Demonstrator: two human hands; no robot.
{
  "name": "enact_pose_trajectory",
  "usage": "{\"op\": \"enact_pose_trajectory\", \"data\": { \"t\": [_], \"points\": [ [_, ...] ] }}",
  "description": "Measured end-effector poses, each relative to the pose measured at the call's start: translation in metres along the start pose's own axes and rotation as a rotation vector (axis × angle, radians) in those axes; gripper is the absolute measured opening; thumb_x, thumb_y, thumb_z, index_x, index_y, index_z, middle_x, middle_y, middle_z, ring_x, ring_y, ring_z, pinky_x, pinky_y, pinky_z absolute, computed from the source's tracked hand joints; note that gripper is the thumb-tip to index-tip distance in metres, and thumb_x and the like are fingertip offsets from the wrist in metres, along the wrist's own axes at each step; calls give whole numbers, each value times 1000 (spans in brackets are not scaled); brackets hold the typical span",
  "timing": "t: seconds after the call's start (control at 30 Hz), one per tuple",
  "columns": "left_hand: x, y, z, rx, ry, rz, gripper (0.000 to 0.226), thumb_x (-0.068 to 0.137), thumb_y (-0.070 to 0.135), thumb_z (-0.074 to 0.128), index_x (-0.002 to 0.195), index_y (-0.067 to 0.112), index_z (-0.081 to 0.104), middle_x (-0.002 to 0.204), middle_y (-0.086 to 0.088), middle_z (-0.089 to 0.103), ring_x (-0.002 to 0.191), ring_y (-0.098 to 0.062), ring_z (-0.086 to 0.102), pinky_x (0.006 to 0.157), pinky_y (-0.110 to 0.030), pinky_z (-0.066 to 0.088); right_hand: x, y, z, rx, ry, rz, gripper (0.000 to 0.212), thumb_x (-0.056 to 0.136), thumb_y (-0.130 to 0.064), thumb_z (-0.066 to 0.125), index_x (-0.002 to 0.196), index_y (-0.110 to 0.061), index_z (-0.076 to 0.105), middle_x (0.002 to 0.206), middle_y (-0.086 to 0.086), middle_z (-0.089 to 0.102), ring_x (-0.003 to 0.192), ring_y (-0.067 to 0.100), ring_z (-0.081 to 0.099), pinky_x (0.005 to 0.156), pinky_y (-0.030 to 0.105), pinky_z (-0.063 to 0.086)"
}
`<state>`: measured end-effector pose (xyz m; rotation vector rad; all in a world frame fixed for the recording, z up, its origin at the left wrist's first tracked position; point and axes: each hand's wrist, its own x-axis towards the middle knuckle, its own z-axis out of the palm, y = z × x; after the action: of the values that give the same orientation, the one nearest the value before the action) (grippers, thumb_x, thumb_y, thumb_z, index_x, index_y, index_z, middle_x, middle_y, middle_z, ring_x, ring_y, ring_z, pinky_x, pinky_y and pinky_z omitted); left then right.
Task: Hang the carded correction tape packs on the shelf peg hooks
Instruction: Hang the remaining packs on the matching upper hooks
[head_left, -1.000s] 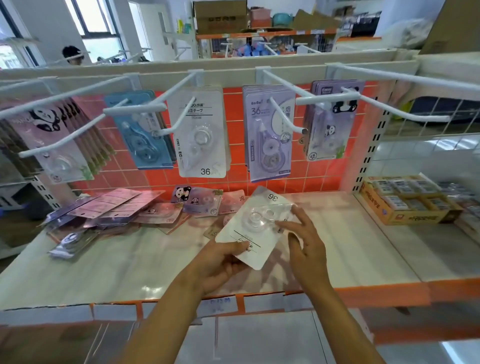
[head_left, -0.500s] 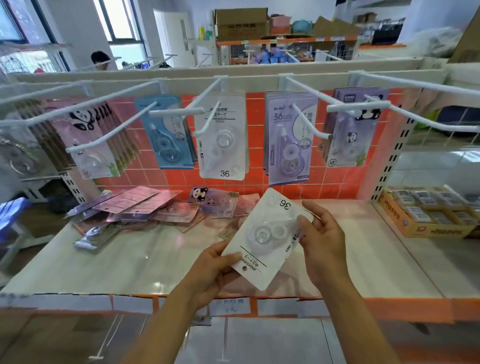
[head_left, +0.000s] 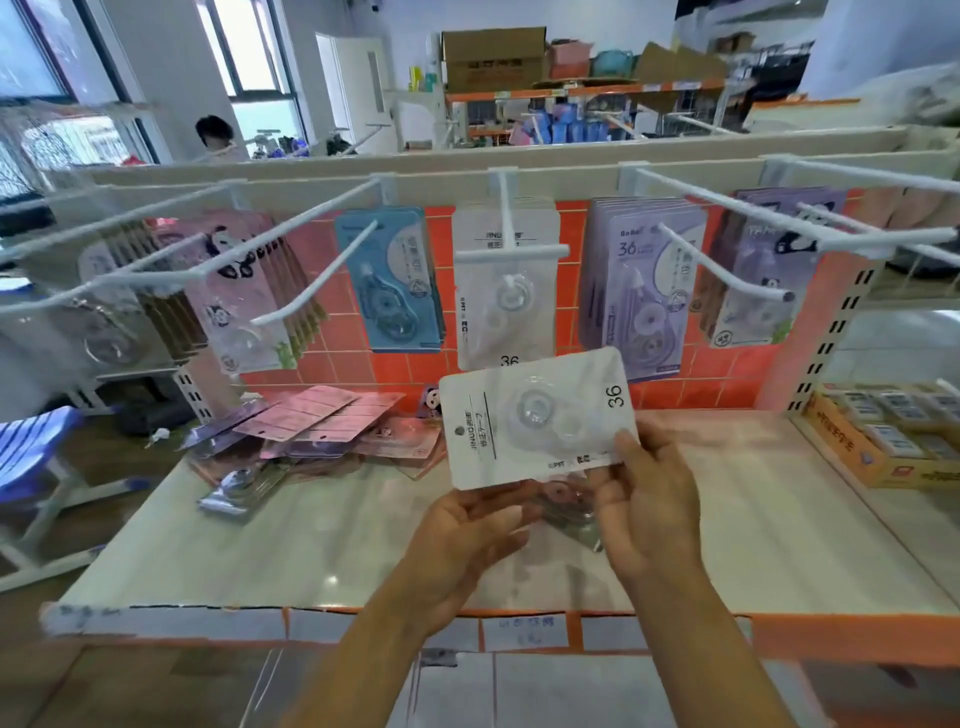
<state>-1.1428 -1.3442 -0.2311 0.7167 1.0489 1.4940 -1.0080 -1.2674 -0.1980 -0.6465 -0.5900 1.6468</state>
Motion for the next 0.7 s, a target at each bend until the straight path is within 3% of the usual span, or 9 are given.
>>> {"op": "enact_pose_trajectory", "data": {
  "t": [0.07,0.13,0.23,0.33,0.43,0.53,0.6,0.7],
  "points": [
    [0,-1,6,52,24,63,32,82,4,71,111,17,70,112,-7,71,106,-23,67,83,-30,56,-7,19,3,5,8,80,15,95,0,46,94,-12,55,95,15,67,86,29,63,77,44,51],
    [2,-3,11,38,142,135,34,80,16,68,114,16,64,108,-7,73,101,-19,69,83,-29,56,-14,36,5,20,14,113,16,93,5,46,100,-7,55,103,21,65,98,34,61,90,47,48],
    [4,3,11,17,246,218,19,85,23,60,96,10,69,98,-11,74,90,-17,70,82,-30,56,-25,55,5,-112,6,88,25,89,9,51,112,1,51,107,20,66,95,28,66,77,31,57],
    [4,11,-1,78,268,296,28,85,30,56,100,9,68,103,-13,72,98,-24,68,86,-38,55,-28,60,2,-332,7,-11,30,85,5,61,112,-8,56,110,15,66,105,29,64,84,34,53],
    [3,16,-18,292,288,372,24,88,38,55,94,18,68,95,1,74,95,-22,69,84,-38,57,-27,40,12,-452,-24,-190,33,79,-13,66,110,-19,59,114,4,66,109,20,62,79,25,53],
    [1,22,-29,614,240,456,24,92,47,50,87,32,68,88,9,71,85,-14,67,77,-44,56,-30,12,33,-477,-217,-333,36,76,-25,68,111,-27,60,113,-1,68,109,13,63,79,21,53],
    [-2,31,-28,731,197,503,27,87,53,44,85,38,66,86,9,68,79,-11,64,71,-42,54,-32,-1,47,-496,-343,-374,34,79,-24,68,112,-21,60,107,0,70,103,14,66,78,23,54],
    [-3,44,-23,778,139,597,40,88,51,42,91,22,70,84,7,68,75,-15,63,65,-42,50,-34,-15,66,-478,-400,-422,12,85,-15,64,95,-11,64,86,-1,72,80,14,68,67,25,55]
  ]
}}
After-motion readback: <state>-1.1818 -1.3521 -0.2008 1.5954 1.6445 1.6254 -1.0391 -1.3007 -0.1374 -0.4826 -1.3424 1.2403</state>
